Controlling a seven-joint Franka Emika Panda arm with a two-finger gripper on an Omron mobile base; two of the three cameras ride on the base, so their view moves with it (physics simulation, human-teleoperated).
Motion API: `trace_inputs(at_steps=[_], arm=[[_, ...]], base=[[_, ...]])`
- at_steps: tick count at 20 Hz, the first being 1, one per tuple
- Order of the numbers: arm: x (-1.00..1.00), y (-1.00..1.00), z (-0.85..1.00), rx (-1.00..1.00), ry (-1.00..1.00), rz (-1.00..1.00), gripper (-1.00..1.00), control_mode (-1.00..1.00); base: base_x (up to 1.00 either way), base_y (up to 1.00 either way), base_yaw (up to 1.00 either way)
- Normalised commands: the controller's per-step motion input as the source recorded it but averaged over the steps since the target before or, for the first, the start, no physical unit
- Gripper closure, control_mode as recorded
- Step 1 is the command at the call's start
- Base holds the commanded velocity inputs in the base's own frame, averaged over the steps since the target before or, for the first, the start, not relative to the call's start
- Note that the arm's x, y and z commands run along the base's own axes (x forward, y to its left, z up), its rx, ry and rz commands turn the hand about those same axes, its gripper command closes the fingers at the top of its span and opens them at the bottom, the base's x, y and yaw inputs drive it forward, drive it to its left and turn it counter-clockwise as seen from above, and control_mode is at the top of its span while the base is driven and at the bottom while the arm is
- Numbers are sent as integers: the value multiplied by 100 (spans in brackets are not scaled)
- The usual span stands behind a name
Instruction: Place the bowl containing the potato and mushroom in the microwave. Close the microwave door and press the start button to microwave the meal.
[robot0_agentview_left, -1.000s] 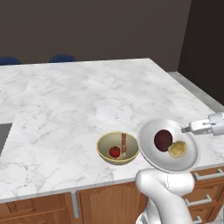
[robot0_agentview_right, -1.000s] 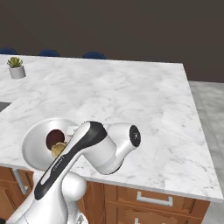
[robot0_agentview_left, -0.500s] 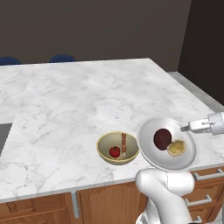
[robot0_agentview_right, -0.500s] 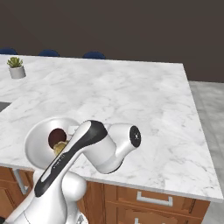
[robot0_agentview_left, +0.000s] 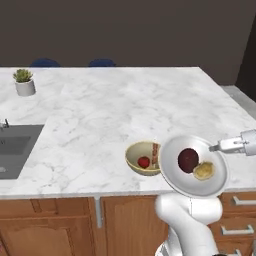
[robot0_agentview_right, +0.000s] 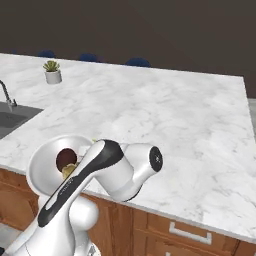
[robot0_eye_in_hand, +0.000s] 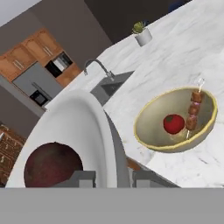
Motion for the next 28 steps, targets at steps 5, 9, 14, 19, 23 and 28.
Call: trace_inputs(at_steps=[5, 9, 14, 19, 23, 28], arm=[[0, 0, 0, 0, 0, 0, 100, 100], [0, 0, 0, 0, 0, 0, 100, 100], [0, 0, 0, 0, 0, 0, 100, 100], [0, 0, 0, 0, 0, 0, 100, 100], [0, 0, 0, 0, 0, 0, 100, 100], [0, 0, 0, 0, 0, 0, 100, 100]], base=[[5, 43, 75], [16, 34, 83], [31, 32, 81], [64, 32, 70], [95, 16, 49], [100, 4, 27]])
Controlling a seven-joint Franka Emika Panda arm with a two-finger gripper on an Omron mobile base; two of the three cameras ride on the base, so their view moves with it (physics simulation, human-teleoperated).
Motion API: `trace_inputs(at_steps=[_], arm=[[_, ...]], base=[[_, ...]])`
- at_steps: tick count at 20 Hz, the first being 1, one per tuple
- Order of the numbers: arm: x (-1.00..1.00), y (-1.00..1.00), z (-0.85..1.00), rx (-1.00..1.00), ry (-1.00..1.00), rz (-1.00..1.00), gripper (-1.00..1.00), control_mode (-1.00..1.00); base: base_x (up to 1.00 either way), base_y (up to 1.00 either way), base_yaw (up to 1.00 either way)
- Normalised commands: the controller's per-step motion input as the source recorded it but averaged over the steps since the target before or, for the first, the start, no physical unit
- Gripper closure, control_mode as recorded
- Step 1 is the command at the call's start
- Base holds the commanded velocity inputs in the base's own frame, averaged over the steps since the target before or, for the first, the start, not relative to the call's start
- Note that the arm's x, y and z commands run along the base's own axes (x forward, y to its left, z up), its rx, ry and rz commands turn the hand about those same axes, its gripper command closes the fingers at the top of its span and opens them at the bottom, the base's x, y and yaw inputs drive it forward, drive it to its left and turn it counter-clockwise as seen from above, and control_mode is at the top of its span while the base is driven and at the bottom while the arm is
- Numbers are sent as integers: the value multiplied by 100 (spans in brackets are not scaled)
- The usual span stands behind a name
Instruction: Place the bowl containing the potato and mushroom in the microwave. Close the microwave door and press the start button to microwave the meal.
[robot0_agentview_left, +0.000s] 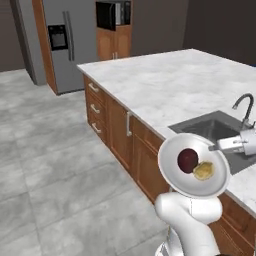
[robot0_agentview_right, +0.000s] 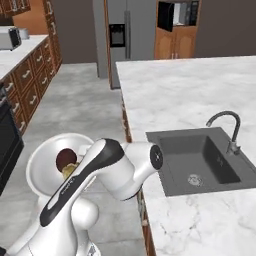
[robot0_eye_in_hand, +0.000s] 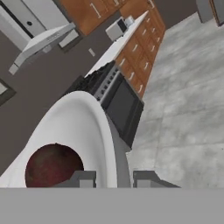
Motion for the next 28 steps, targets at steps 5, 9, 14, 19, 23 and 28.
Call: trace_inputs(at_steps=[5, 9, 14, 19, 23, 28], arm=[[0, 0, 0, 0, 0, 0, 100, 100], [0, 0, 0, 0, 0, 0, 100, 100], [0, 0, 0, 0, 0, 0, 100, 100], [0, 0, 0, 0, 0, 0, 100, 100], [0, 0, 0, 0, 0, 0, 100, 100], [0, 0, 0, 0, 0, 0, 100, 100]], base=[[100, 21, 16], [100, 46, 8], [100, 77, 0], [100, 100, -2], [100, 96, -6], [100, 76, -14]])
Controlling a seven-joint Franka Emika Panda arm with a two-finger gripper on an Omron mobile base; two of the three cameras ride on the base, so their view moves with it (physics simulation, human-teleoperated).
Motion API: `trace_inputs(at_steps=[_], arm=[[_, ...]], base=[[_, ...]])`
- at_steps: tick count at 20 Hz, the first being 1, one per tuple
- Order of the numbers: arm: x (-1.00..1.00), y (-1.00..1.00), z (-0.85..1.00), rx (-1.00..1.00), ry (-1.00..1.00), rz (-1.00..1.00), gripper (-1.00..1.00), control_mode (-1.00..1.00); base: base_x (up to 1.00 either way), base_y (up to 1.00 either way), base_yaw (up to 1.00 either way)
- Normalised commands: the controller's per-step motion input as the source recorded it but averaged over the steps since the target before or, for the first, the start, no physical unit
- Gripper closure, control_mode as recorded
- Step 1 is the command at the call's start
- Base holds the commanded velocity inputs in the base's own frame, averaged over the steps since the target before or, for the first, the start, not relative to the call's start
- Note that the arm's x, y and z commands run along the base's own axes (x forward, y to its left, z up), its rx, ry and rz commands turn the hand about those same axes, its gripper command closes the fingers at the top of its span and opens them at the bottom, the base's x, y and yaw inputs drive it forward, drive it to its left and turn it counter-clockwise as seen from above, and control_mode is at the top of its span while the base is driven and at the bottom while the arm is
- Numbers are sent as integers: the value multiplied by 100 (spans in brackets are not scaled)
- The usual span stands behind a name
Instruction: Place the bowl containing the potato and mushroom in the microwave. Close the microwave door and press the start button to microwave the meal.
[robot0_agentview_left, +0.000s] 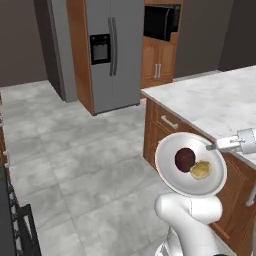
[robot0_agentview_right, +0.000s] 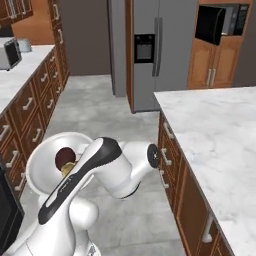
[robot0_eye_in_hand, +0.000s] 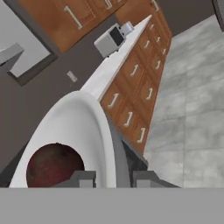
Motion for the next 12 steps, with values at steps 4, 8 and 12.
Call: trace_inputs(at_steps=[4, 8, 12], arm=[[0, 0, 0, 0, 0, 0, 100, 100], [0, 0, 0, 0, 0, 0, 100, 100], [0, 0, 0, 0, 0, 0, 100, 100]], base=[[100, 69, -17], [100, 61, -22], [100, 63, -28]])
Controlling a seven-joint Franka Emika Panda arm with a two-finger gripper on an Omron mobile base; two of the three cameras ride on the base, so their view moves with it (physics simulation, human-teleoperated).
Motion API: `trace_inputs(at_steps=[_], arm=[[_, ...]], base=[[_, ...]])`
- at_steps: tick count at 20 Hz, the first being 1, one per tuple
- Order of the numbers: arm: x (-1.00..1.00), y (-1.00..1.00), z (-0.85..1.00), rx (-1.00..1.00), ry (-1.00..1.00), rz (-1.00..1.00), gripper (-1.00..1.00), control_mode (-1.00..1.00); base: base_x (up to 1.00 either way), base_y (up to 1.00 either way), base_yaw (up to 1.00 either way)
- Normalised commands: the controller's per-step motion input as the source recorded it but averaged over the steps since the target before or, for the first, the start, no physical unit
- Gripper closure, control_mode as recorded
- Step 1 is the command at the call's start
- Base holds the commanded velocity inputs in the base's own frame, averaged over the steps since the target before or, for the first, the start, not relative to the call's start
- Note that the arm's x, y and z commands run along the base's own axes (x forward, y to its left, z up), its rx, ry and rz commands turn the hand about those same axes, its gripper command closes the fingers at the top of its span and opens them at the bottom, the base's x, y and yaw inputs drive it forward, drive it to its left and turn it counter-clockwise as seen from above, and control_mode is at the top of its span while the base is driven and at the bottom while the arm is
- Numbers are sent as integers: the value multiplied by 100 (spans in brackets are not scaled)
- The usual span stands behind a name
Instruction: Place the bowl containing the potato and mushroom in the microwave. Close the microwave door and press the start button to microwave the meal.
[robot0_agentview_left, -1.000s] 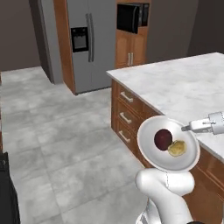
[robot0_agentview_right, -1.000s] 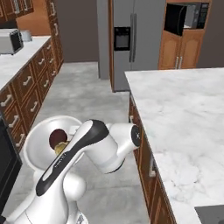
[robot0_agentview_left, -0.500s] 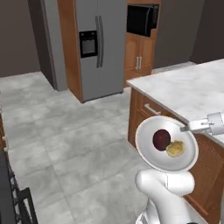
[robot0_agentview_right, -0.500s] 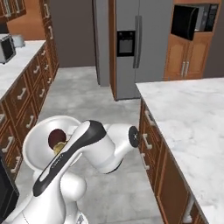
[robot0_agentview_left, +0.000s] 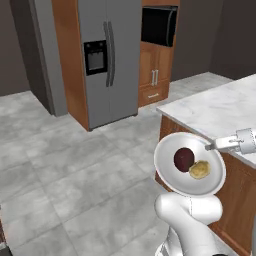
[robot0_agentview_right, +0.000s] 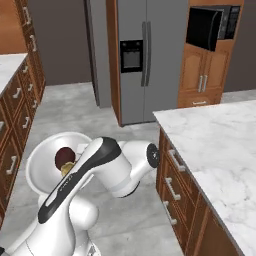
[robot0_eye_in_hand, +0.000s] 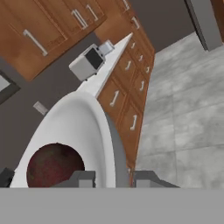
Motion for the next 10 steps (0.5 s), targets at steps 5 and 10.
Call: trace_inputs(at_steps=[5, 10], arm=[[0, 0, 0, 0, 0, 0, 100, 100], [0, 0, 0, 0, 0, 0, 100, 100]], base=[[100, 66, -28], [100, 65, -28]])
